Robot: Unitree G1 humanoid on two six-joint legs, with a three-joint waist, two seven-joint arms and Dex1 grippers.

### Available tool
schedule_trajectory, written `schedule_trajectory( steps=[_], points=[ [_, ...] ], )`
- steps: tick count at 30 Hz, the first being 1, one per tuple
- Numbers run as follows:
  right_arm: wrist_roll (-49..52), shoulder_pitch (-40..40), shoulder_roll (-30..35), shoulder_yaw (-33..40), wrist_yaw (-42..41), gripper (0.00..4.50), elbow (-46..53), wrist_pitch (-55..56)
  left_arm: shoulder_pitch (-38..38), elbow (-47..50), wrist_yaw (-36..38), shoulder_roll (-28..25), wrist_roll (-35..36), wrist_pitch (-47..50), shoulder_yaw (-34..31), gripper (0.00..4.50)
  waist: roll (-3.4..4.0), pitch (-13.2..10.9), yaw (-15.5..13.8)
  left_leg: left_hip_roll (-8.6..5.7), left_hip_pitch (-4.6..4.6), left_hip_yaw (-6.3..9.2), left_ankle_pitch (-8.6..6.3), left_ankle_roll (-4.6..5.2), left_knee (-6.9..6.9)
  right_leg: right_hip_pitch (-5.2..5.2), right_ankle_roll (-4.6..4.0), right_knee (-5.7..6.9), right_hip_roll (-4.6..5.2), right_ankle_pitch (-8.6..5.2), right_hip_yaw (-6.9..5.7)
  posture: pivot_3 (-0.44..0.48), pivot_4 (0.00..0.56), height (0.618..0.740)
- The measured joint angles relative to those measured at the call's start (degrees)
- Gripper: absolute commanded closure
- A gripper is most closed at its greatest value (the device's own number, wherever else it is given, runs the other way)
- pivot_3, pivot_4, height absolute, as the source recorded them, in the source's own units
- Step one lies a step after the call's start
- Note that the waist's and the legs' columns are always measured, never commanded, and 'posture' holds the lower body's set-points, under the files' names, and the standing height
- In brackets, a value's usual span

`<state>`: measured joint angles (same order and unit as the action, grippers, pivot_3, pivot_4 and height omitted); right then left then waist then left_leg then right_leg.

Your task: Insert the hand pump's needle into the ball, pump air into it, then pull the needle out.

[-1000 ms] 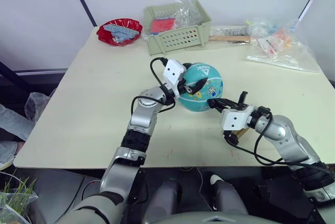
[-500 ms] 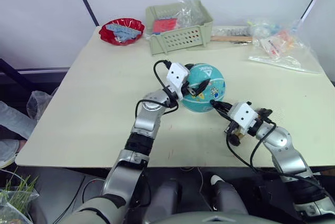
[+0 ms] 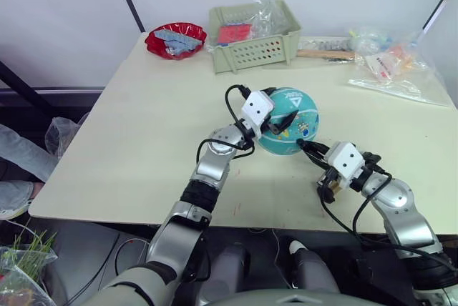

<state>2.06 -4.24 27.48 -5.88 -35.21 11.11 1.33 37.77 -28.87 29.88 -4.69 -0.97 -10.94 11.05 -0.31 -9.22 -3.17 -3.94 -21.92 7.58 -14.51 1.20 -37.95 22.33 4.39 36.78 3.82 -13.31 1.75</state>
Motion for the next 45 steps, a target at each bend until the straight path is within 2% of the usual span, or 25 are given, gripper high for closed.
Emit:
schedule_trajectory(
  steps=[45],
  points=[
    [4.7,6.5,4.8,4.2,-1.5,4.44,8.3,-3.7,1.4,-5.6,-4.9,1.6,-1.2,-4.9,4.2,0.0,0.15,0.1,-0.8,-1.03,0.02,0.83,0.06,0.17,-0.06,-0.56,0.62,-0.06,0.98,-0.42,-0.82,0.0,0.15,0.74]
  ],
)
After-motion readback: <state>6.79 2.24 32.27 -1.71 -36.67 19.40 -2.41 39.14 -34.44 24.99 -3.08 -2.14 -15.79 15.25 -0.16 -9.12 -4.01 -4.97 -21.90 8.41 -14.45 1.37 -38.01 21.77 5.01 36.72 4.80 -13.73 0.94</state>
